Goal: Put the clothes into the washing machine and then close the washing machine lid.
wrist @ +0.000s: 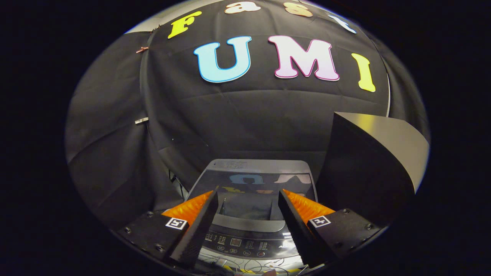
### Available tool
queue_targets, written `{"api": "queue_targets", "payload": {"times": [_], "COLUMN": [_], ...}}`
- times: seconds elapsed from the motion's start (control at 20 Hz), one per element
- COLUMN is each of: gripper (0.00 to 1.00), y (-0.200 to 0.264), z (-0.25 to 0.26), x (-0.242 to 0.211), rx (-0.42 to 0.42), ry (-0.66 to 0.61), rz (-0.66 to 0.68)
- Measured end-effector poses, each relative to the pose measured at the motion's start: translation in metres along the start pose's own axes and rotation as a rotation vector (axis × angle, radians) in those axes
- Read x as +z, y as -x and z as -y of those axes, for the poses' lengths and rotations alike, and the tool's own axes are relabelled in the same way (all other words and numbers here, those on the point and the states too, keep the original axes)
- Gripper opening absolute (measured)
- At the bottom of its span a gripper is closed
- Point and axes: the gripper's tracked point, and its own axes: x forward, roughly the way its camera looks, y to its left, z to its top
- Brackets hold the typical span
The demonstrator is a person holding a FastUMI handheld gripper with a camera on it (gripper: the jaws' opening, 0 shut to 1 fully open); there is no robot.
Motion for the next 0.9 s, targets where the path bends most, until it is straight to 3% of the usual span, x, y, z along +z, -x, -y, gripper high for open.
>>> {"api": "queue_targets", "payload": {"times": [0.9], "gripper": [0.99], "y": [0.114], "z": [-0.009], "x": [0.079], "rx": [0.015], "ry": [0.025], "rz": [0.222]}}
